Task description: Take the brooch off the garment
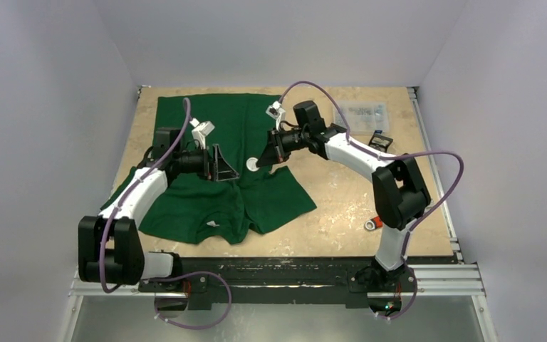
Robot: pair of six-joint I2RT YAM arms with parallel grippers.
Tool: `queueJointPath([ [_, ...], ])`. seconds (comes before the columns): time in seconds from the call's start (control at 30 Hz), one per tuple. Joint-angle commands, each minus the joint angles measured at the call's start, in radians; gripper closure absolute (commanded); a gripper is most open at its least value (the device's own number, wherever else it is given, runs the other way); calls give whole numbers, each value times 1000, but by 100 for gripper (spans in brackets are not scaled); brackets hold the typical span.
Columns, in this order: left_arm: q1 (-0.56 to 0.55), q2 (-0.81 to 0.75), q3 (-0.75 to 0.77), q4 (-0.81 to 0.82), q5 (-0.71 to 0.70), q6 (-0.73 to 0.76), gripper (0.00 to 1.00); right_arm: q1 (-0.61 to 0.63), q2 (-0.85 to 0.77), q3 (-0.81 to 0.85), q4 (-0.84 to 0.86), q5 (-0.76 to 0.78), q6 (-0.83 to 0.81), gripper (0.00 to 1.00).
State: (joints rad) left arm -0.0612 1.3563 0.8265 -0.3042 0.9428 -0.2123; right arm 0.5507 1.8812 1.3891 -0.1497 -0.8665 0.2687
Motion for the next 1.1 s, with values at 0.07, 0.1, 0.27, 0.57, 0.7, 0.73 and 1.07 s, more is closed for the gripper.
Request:
queueJointPath([
  [0.07,6,-163,19,104,115,-9,18,6,-136,-55,139,-240,103,100],
  [0.1,6,-187,2,145,112,-35,19,6,-146,-67,180,-262,139,100],
  [0.27,-6,-227,-15,274,170,-163,27,7,-203,-127,297,-291,237,100],
  [0.57,-60,-274,-39,353,189,-292,42,18,-261,-134,244,-294,183,100],
  [0.7,-83,-276,-38,341,164,-294,48,40,-277,-127,198,-290,131,100],
  [0.73,-88,-274,-35,337,159,-294,49,45,-280,-126,191,-287,121,100],
  [1.07,-103,-265,-24,320,159,-291,69,55,-287,-117,162,-260,92,100],
])
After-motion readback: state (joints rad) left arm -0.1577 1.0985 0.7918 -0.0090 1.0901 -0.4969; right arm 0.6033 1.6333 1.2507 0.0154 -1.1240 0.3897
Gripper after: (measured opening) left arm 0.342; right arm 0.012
